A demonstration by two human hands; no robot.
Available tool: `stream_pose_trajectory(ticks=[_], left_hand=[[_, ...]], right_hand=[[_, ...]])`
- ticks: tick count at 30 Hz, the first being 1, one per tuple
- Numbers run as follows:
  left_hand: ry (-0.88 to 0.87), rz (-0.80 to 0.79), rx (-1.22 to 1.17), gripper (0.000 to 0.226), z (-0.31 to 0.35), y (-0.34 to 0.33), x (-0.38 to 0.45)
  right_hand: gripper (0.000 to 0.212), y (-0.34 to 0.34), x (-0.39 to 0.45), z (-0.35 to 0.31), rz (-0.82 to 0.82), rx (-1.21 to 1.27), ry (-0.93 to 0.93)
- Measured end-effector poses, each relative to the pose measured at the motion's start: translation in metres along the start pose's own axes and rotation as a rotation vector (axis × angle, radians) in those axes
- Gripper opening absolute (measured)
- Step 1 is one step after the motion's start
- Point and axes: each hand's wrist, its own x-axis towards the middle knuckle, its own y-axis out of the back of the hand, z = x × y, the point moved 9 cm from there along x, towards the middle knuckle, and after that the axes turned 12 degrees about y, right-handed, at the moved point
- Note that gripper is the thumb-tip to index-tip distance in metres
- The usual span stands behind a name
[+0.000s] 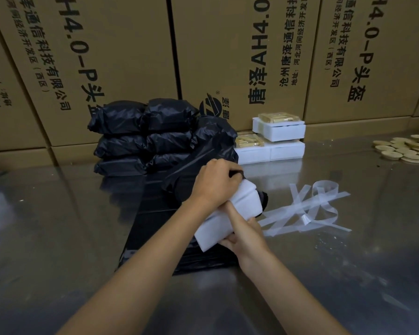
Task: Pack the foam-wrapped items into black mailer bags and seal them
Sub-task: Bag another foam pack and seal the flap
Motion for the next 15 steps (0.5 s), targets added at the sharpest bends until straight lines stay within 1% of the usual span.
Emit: stream_pose_trajectory(ticks=[2, 4, 5, 7, 8, 9, 10, 11, 12, 13, 14, 15], left_hand=[[0.014, -0.003, -0.038, 0.026, -0.003, 0.001, -0.001], [0.050, 0.027, -0.087, 0.030, -0.012, 0.008, -0.004], [0.073, 0.061, -0.085, 0.034, -0.021, 0.013, -0.006], [0.127, 0.182, -0.015, 0.041, -0.044, 0.031, -0.013], [0.173, 0.249, 0.002, 0.041, -0.060, 0.041, -0.018], [0.252, 0.292, -0.036, 0.040, -0.081, 0.049, -0.024], [0.373, 0.292, -0.126, 0.041, -0.104, 0.051, -0.031], [0.528, 0.251, -0.248, 0.046, -0.128, 0.047, -0.038], [0.682, 0.167, -0.376, 0.054, -0.147, 0.035, -0.047], [0.790, 0.051, -0.502, 0.060, -0.157, 0.018, -0.057], [0.837, -0.065, -0.634, 0.061, -0.159, -0.001, -0.064], [0.831, -0.152, -0.775, 0.055, -0.153, -0.015, -0.067]], right_hand=[[0.039, -0.001, 0.001, 0.003, -0.016, 0.036, 0.000], [0.040, -0.002, 0.001, 0.006, -0.040, 0.077, -0.021], [0.043, -0.001, 0.001, 0.007, -0.043, 0.092, -0.045], [0.048, 0.001, 0.002, 0.012, -0.034, 0.114, -0.093], [0.049, 0.002, 0.003, 0.013, -0.028, 0.139, -0.111], [0.050, 0.003, 0.004, 0.012, -0.023, 0.177, -0.126], [0.050, 0.003, 0.005, 0.011, -0.015, 0.218, -0.138], [0.049, 0.002, 0.006, 0.009, -0.005, 0.253, -0.146], [0.048, 0.000, 0.006, 0.007, 0.002, 0.278, -0.151], [0.047, -0.002, 0.006, 0.007, 0.004, 0.297, -0.156], [0.047, -0.006, 0.006, 0.008, 0.002, 0.314, -0.163], [0.047, -0.010, 0.004, 0.010, -0.002, 0.331, -0.170]])
